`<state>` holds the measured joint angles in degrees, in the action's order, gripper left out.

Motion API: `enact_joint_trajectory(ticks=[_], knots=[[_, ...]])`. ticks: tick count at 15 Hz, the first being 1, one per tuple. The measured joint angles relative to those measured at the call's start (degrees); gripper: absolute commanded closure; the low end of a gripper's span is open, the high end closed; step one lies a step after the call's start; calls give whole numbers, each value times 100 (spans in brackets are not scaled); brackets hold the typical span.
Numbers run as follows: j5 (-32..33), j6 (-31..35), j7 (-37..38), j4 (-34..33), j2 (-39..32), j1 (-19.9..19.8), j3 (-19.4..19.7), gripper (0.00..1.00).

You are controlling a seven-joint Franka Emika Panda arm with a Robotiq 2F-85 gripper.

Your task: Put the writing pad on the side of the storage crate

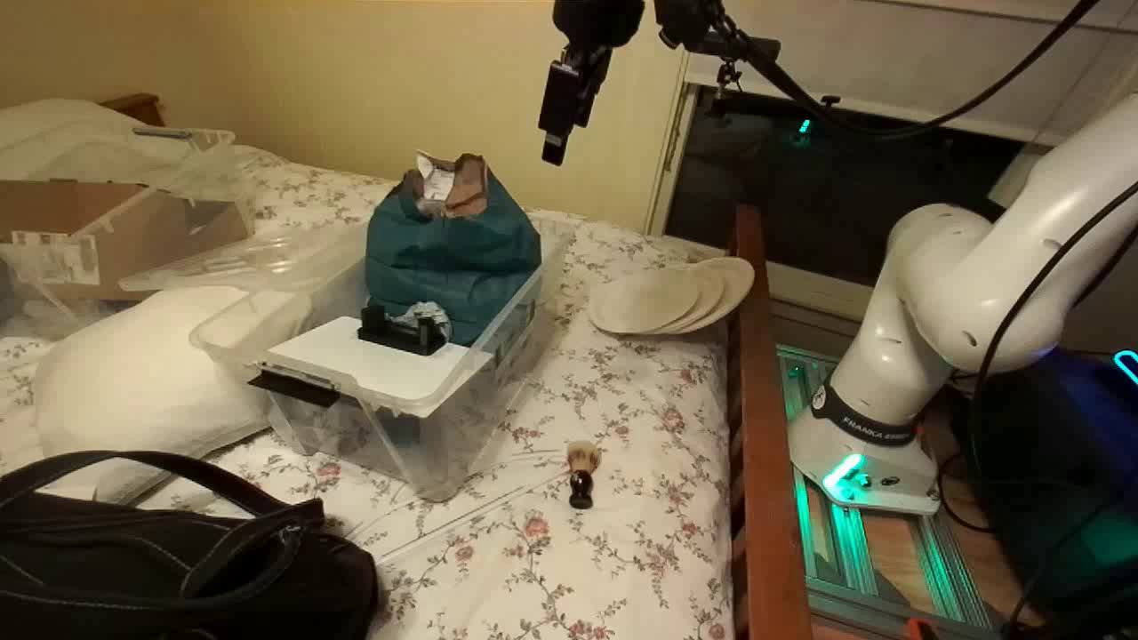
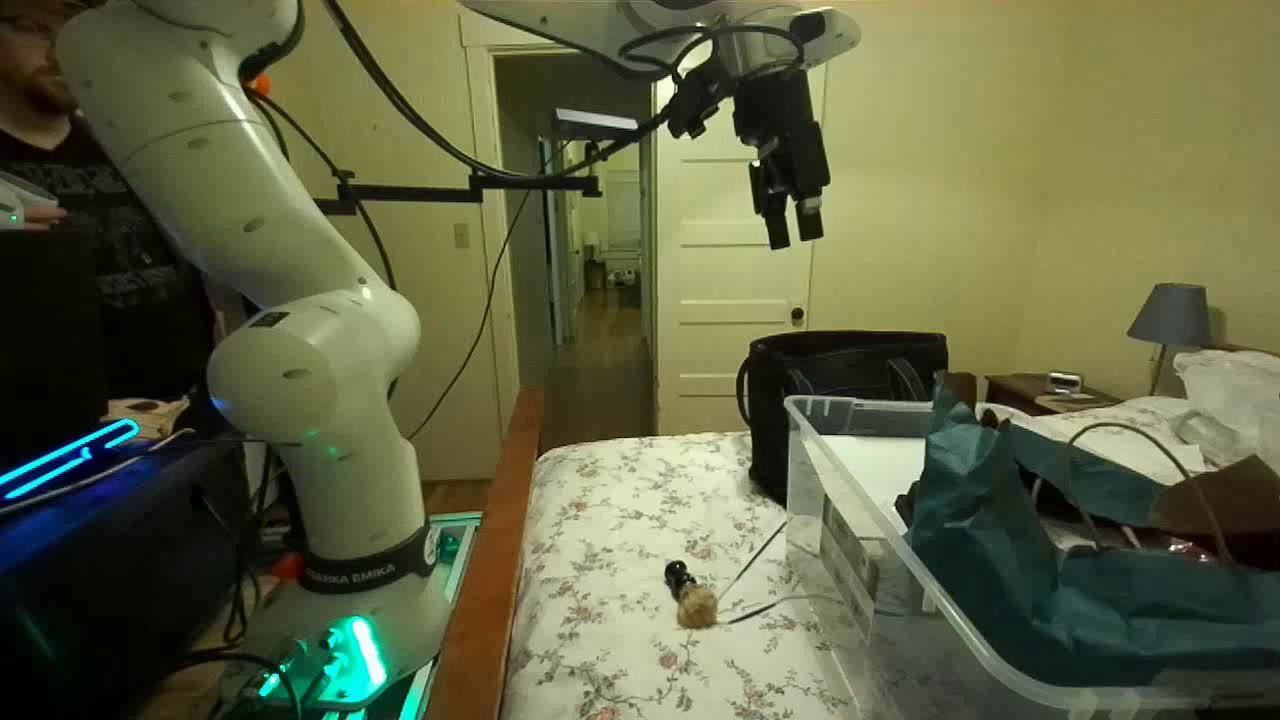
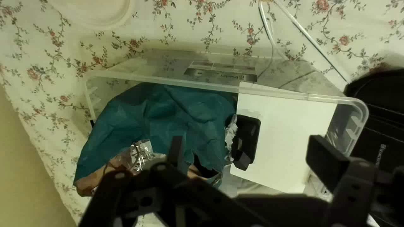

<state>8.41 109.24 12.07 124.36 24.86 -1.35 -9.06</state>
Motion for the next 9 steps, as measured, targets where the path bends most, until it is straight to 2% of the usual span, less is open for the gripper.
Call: enact_joint_trajectory(ticks=[6, 9], knots=[[0, 0, 0, 0, 0, 10, 8, 0], [-325, 306, -88, -69, -186, 67, 226, 0]])
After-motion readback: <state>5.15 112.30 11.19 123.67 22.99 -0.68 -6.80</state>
